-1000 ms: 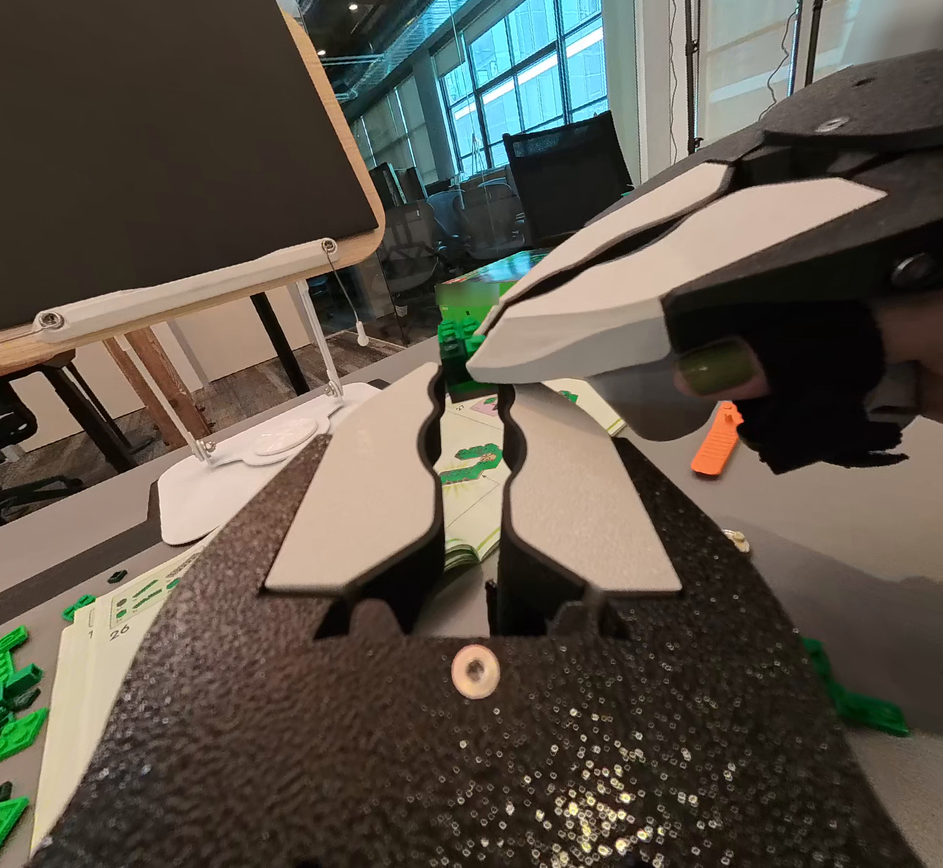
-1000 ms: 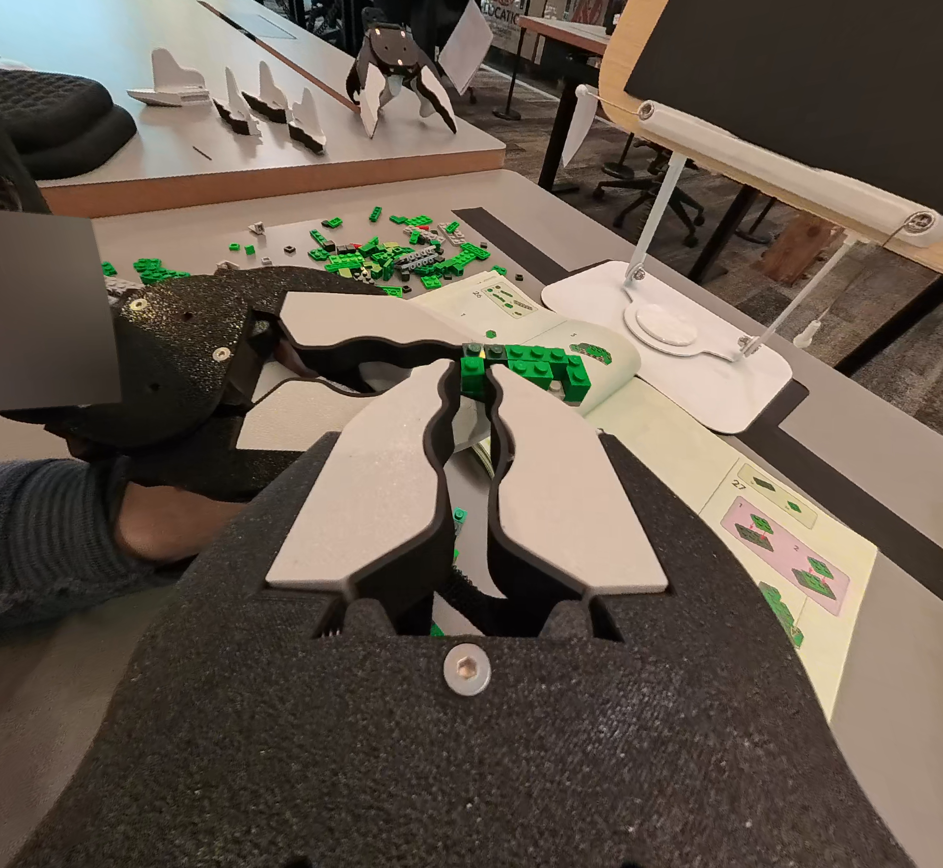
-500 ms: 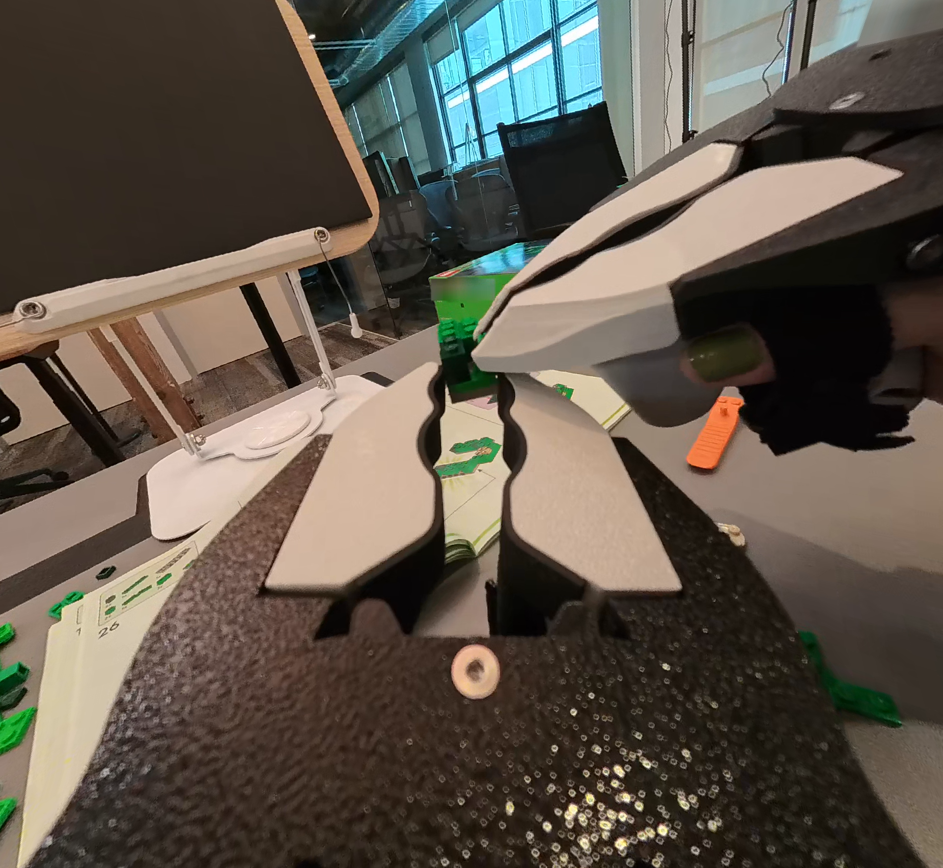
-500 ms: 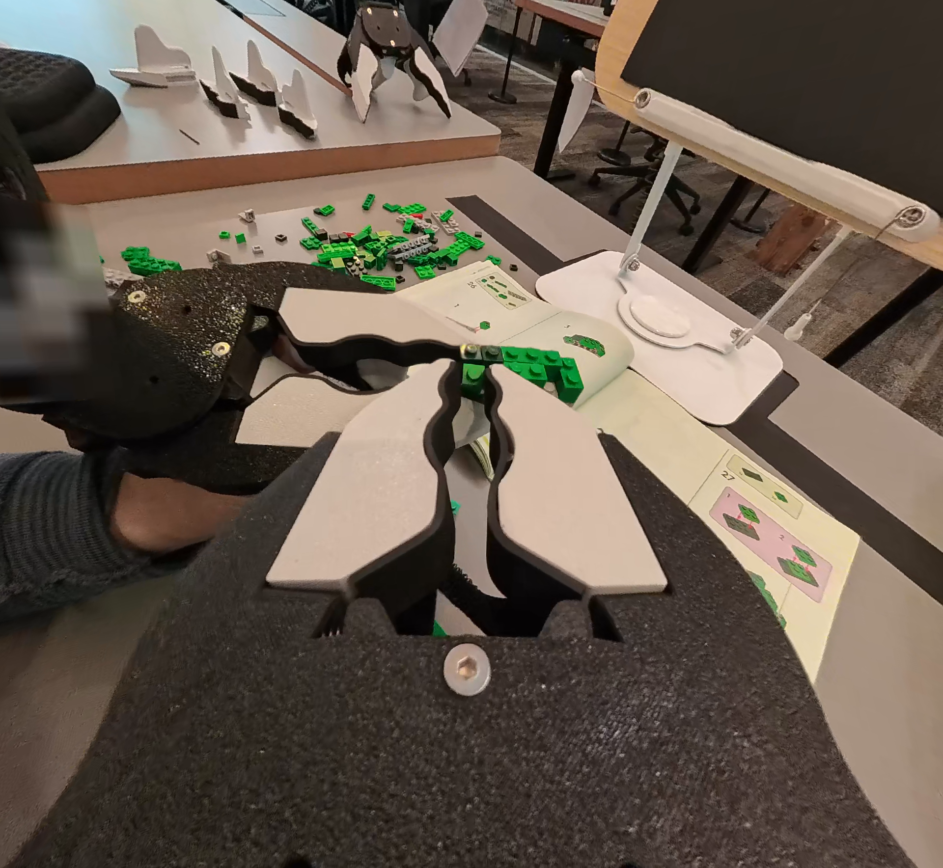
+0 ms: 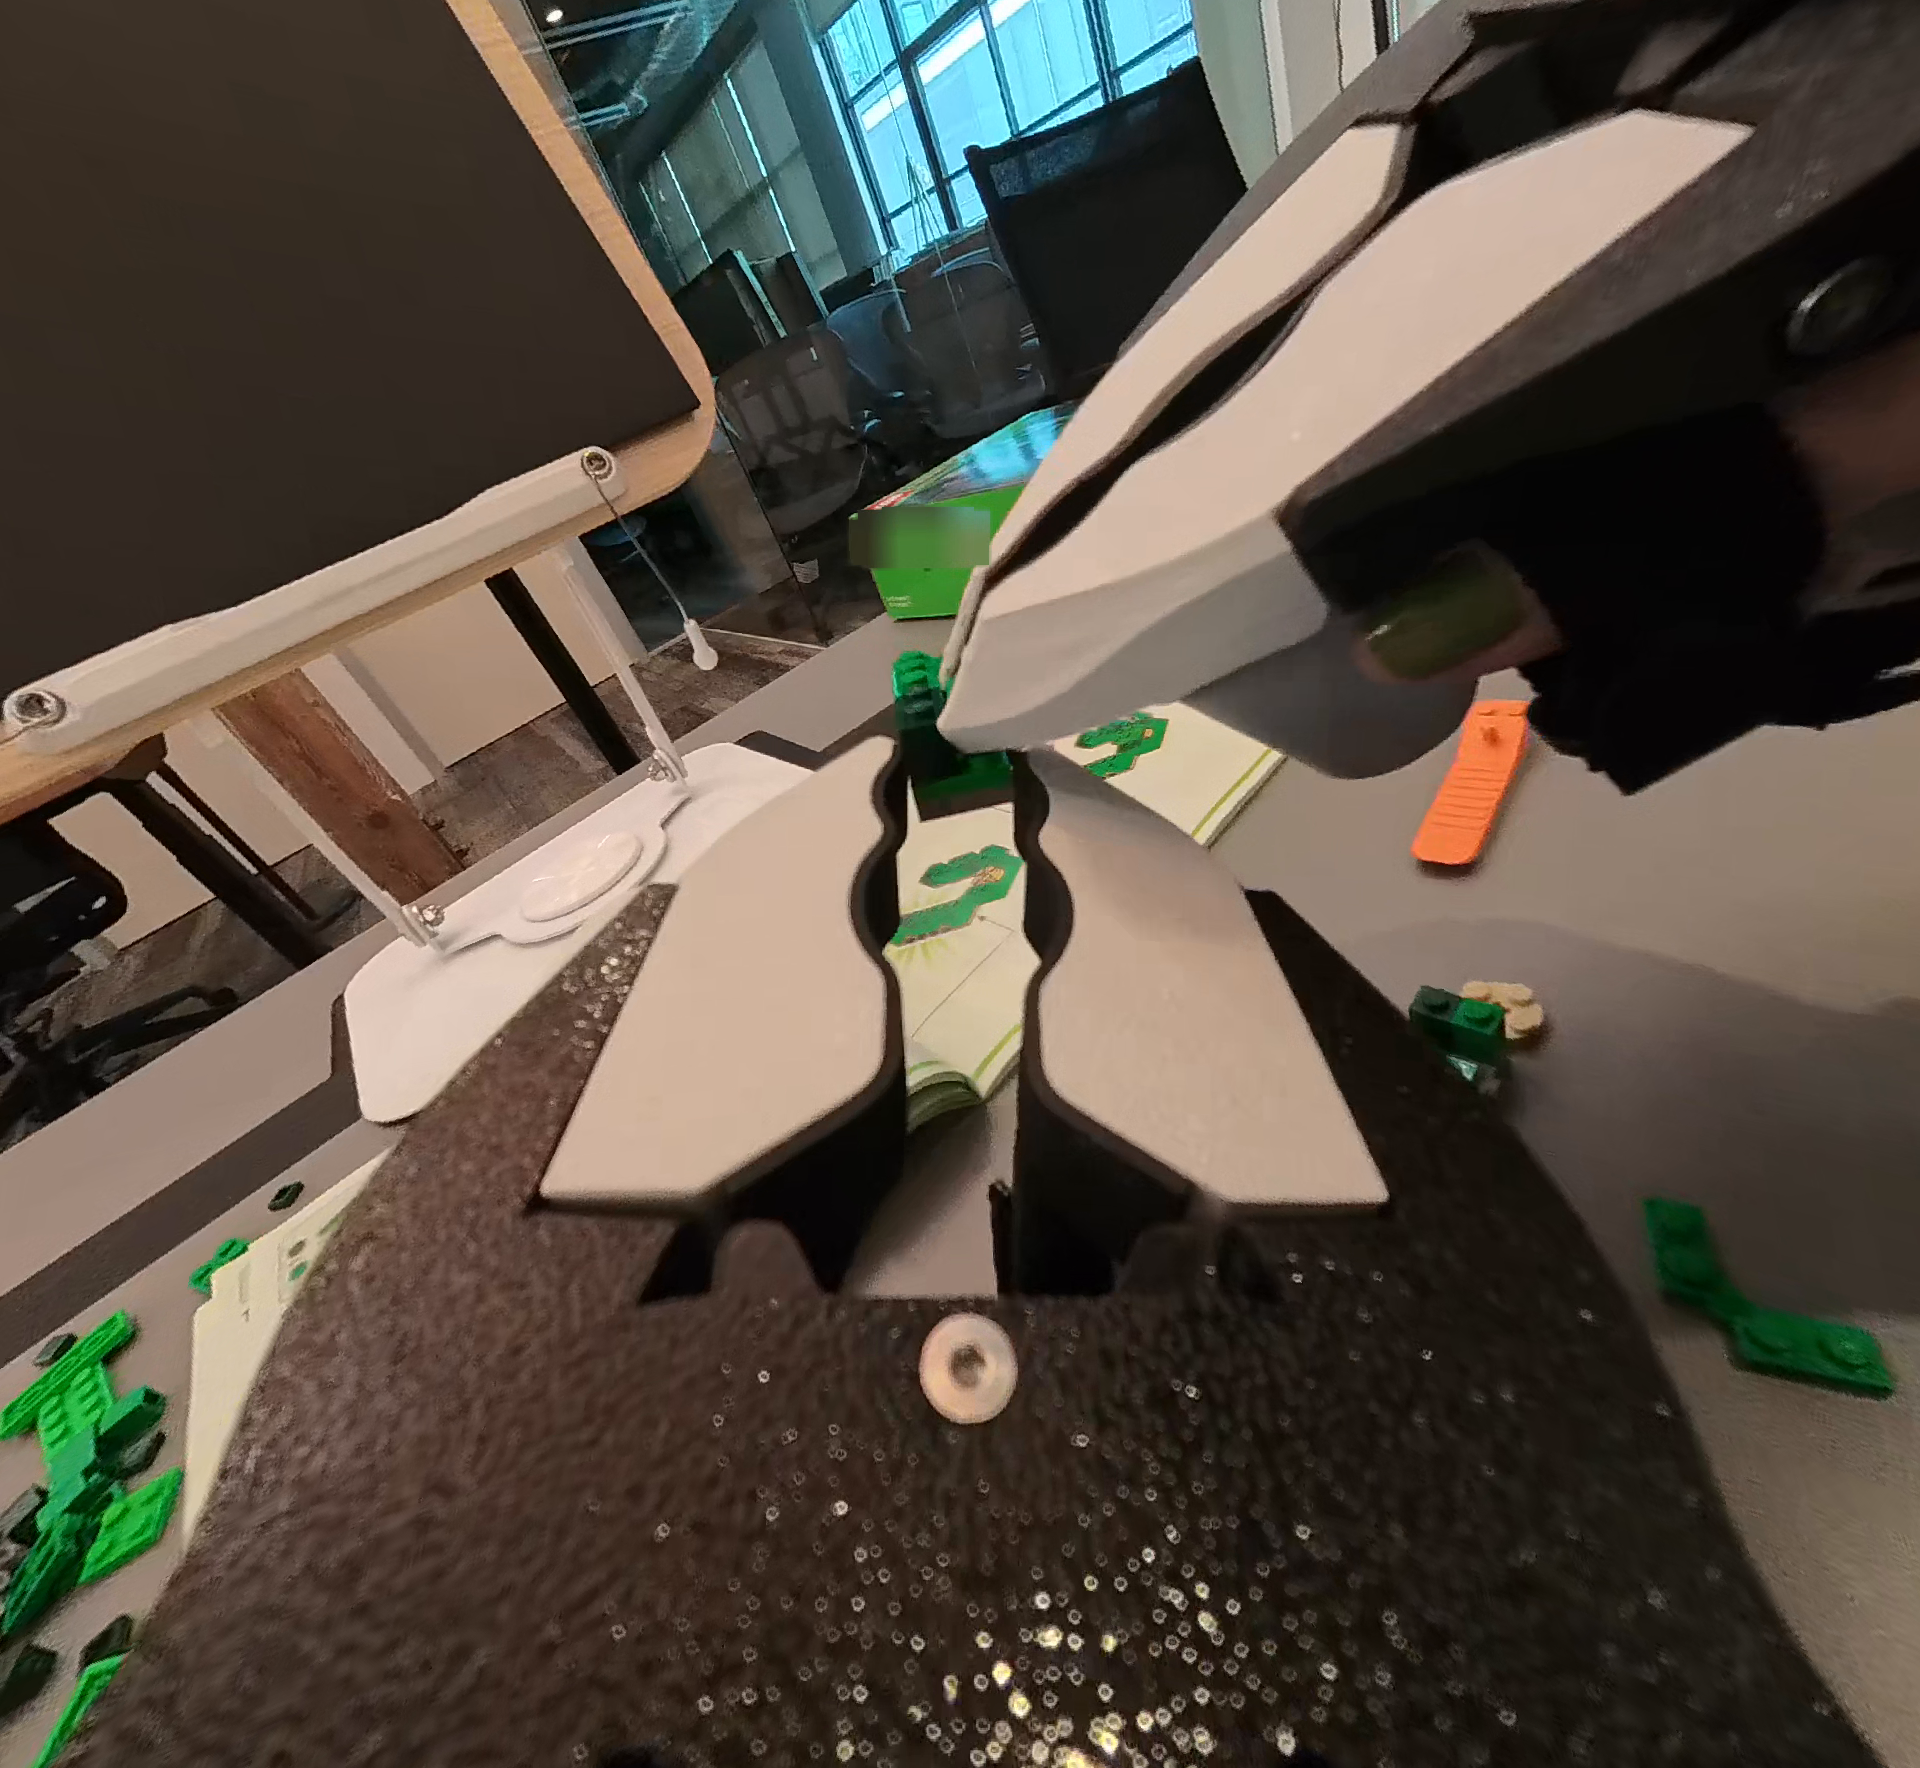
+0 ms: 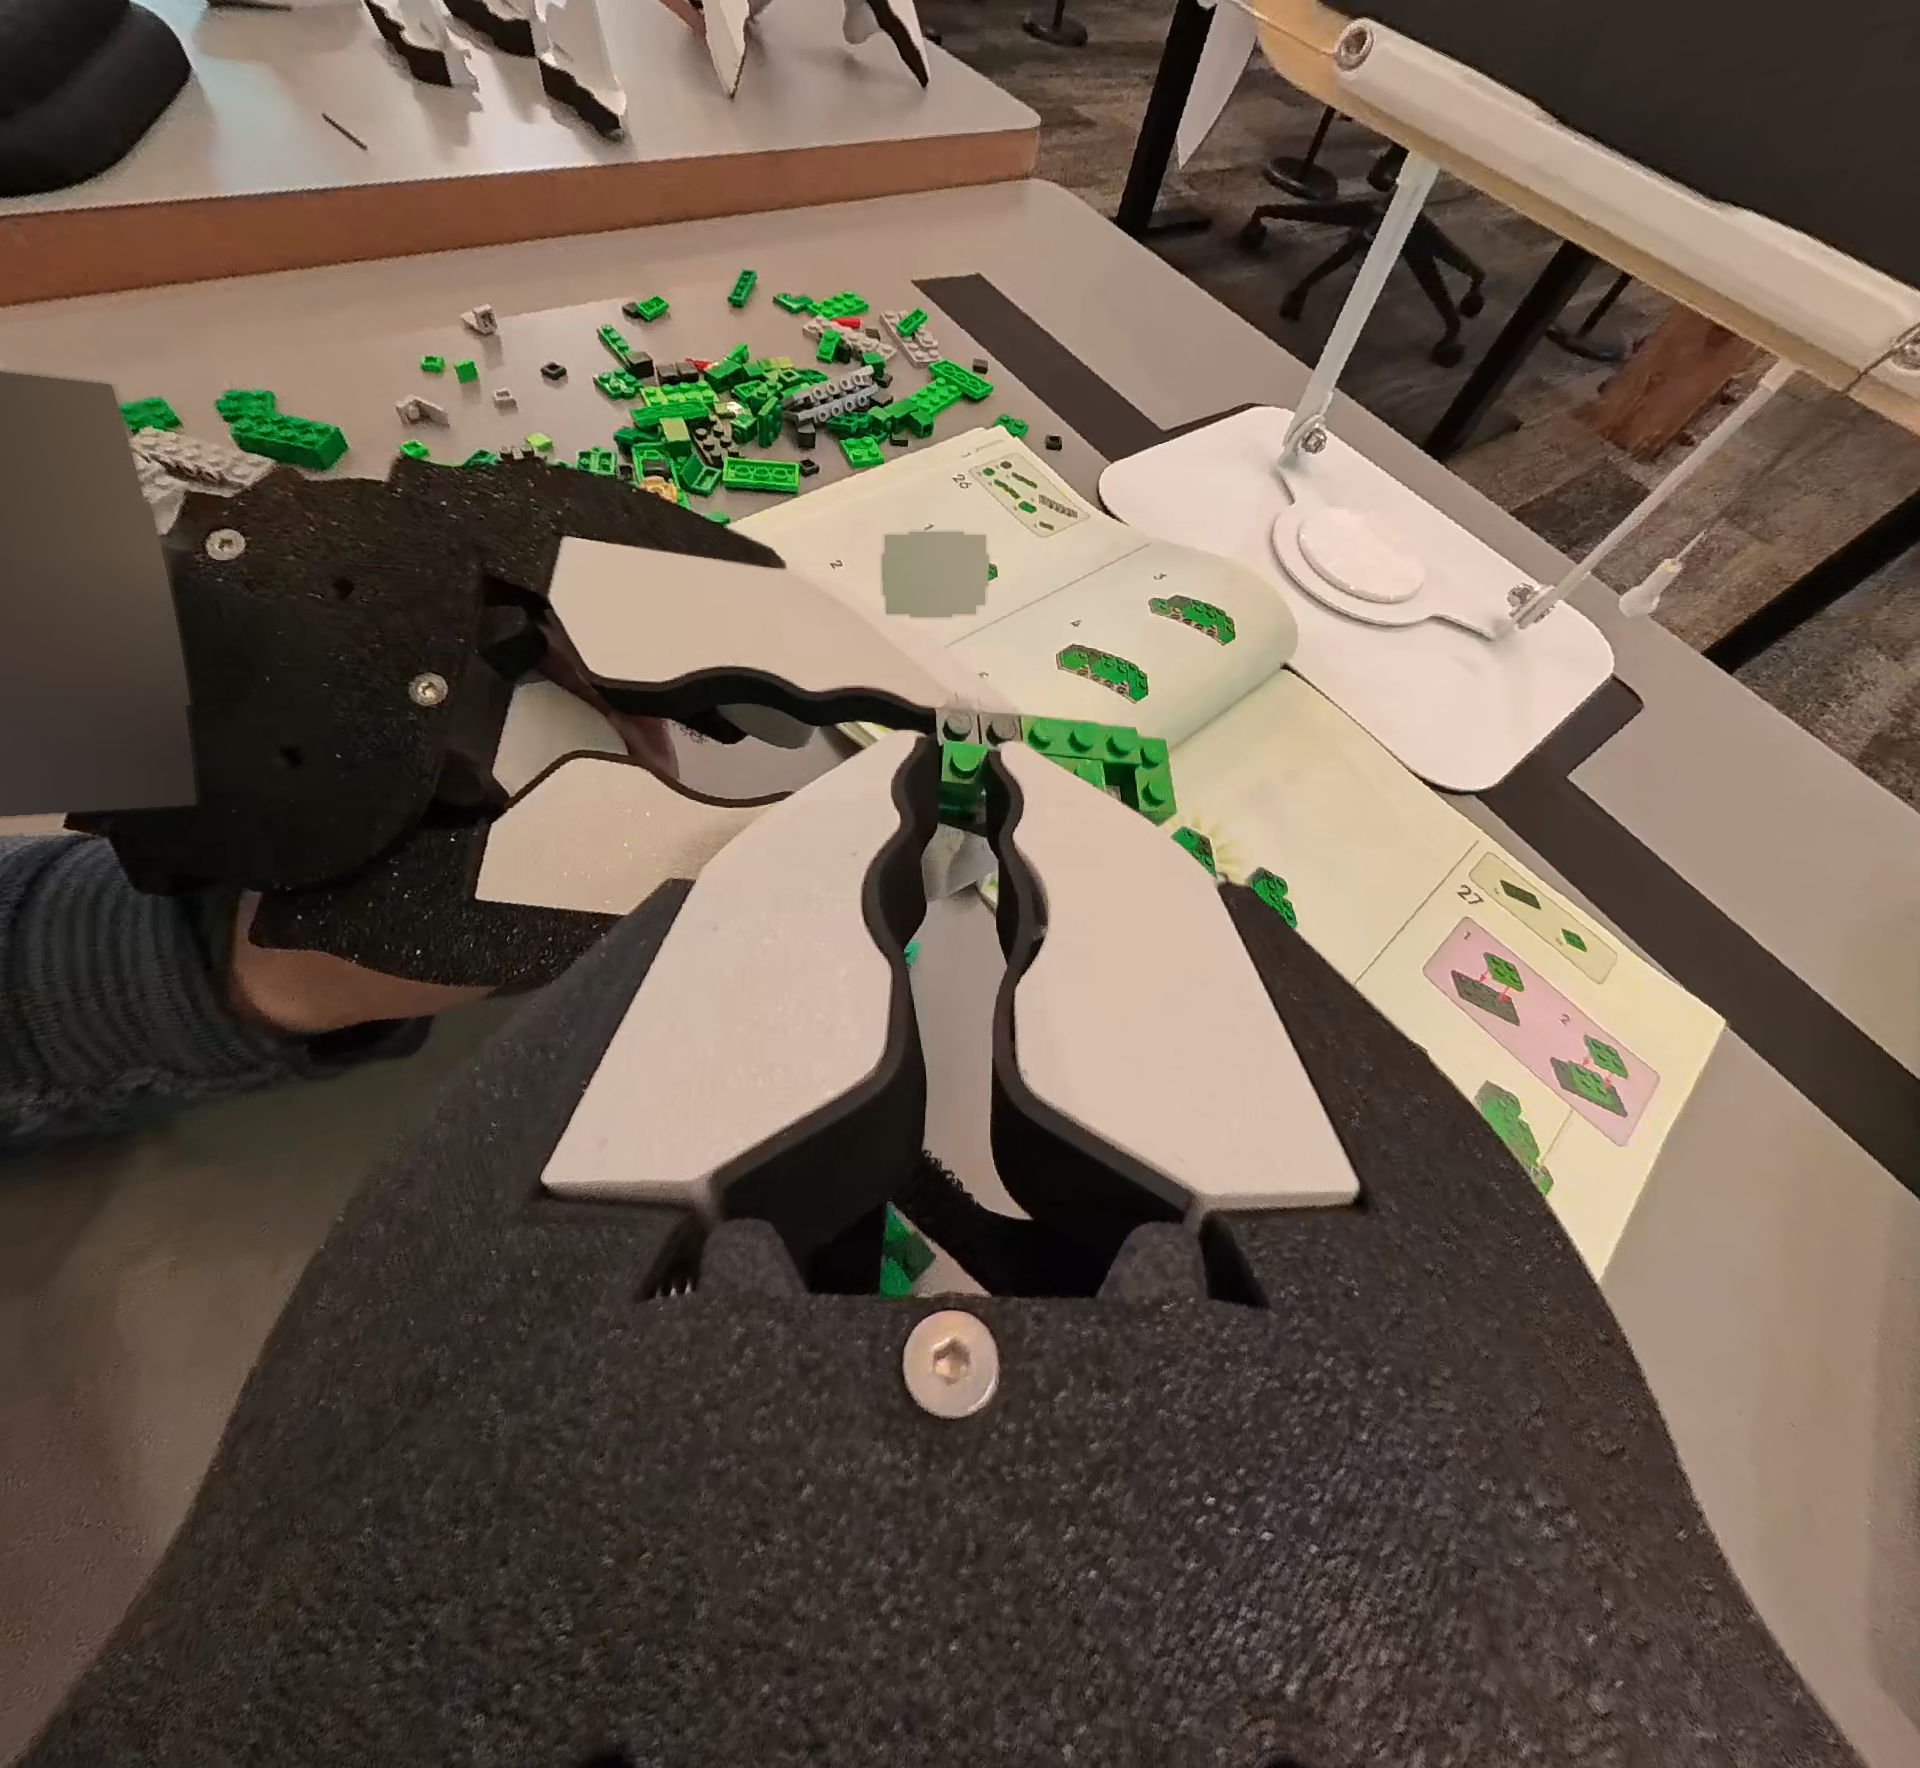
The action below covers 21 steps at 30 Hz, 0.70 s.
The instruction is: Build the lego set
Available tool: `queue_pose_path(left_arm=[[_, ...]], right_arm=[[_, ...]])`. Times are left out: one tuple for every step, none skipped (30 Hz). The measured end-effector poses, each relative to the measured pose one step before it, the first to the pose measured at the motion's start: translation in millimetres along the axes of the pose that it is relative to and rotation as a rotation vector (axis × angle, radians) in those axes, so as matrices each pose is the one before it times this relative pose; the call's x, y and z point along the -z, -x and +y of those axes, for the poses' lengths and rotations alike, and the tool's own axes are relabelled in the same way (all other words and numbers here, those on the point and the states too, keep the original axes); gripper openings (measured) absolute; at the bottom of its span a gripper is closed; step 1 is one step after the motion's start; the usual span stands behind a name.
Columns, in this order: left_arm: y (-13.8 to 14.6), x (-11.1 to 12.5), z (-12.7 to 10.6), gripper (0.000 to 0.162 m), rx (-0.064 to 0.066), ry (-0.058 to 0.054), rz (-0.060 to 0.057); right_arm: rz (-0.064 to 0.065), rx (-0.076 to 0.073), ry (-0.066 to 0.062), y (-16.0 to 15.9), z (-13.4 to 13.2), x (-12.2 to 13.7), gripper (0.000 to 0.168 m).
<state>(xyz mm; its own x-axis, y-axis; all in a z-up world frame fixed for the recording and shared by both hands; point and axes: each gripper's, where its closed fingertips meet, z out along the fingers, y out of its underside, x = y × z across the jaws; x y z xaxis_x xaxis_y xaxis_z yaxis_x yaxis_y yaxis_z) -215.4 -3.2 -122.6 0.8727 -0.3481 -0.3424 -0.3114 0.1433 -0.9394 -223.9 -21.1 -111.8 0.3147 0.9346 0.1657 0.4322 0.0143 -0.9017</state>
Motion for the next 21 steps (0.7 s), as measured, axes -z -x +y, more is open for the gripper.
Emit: queue_pose_path(left_arm=[[-0.45, -0.17, 0.17, 0.018, 0.0047, 0.0005, 0.0031], [-0.24, -0.22, 0.31, 0.018, 0.0061, 0.0007, 0.0032], [-0.39, -0.20, 0.25, 0.018, 0.0063, 0.0010, 0.0046], [-0.34, -0.12, 0.39, 0.018, 0.0047, 0.0019, 0.0031], [-0.04, -0.12, 0.29, 0.018, 0.0015, 0.0017, 0.0010], [-0.06, 0.01, 0.16, 0.018, 0.0009, 0.0009, 0.0009], [-0.09, -0.02, 0.10, 0.018, 0.0009, 0.0005, 0.0012], [-0.13, -0.09, 0.01, 0.018, 0.0005, 0.0000, 0.0010], [-0.17, -0.06, 0.08, 0.018, 0.0008, 0.0005, 0.0011], [-0.24, -0.06, 0.06, 0.018, 0.0012, 0.0004, 0.0015], [-0.19, -0.04, 0.02, 0.018, 0.0026, -0.0004, 0.0017], [-0.10, -0.08, 0.09, 0.018, 0.0031, -0.0002, 0.0017], [0.01, 0.02, 0.03, 0.018, 0.0016, 0.0005, 0.0009], [-0.07, -0.10, 0.28, 0.018, 0.0003, 0.0012, 0.0007], [0.03, -0.07, 0.18, 0.018, 0.0004, 0.0010, 0.0008], [-0.05, -0.03, 0.12, 0.018, 0.0002, 0.0009, 0.0006], [-0.01, -0.05, 0.18, 0.018, -0.0003, 0.0005, 0.0003], [0.01, 0.00, -0.09, 0.018, -0.0001, 0.0000, 0.0002], [0.04, 0.03, 0.01, 0.018, 0.0002, -0.0001, 0.0003], [0.04, 0.04, 0.03, 0.018, 0.0007, 0.0000, 0.0000], [0.13, -0.08, 0.16, 0.018, 0.0009, 0.0009, -0.0003]], right_arm=[[0.0038, 0.0009, 0.0031, -0.17, 0.36, 0.03, 0.008], [0.0031, 0.0010, 0.0017, -0.12, 0.31, -0.26, 0.008], [0.0017, 0.0010, 0.0023, 0.07, 0.39, -0.22, 0.008], [0.0005, -0.0006, 0.0019, 0.19, 0.30, -0.40, 0.009], [0.0003, -0.0001, 0.0025, 0.23, 0.33, -0.20, 0.010], [0.0000, 0.0001, 0.0017, 0.19, 0.18, -0.13, 0.010], [0.0000, 0.0002, 0.0018, 0.05, 0.15, -0.04, 0.010], [0.0000, 0.0001, 0.0014, 0.01, 0.05, 0.06, 0.010], [-0.0003, -0.0002, 0.0016, -0.04, 0.20, 0.07, 0.011], [-0.0006, 0.0003, 0.0017, -0.04, 0.23, 0.09, 0.010], [-0.0010, 0.0000, 0.0009, -0.05, 0.12, -0.01, 0.011], [-0.0016, -0.0013, 0.0003, 0.17, 0.09, 0.07, 0.011], [-0.0027, -0.0016, 0.0007, 0.28, 0.09, -0.02, 0.012], [-0.0012, -0.0011, 0.0018, 0.11, 0.15, -0.11, 0.012], [0.0006, -0.0003, 0.0012, -0.05, 0.24, -0.20, 0.012], [0.0007, 0.0005, 0.0010, -0.05, 0.13, -0.14, 0.012], [0.0004, 0.0004, 0.0011, -0.05, 0.10, 0.00, 0.012], [-0.0002, -0.0008, 0.0006, 0.08, 0.07, 0.04, 0.012], [-0.0011, -0.0007, 0.0017, 0.13, -0.05, 0.01, 0.013], [-0.0006, -0.0005, 0.0014, -0.01, 0.00, 0.15, 0.013], [0.0014, -0.0006, -0.0001, -0.22, -0.23, 0.20, 0.014]])
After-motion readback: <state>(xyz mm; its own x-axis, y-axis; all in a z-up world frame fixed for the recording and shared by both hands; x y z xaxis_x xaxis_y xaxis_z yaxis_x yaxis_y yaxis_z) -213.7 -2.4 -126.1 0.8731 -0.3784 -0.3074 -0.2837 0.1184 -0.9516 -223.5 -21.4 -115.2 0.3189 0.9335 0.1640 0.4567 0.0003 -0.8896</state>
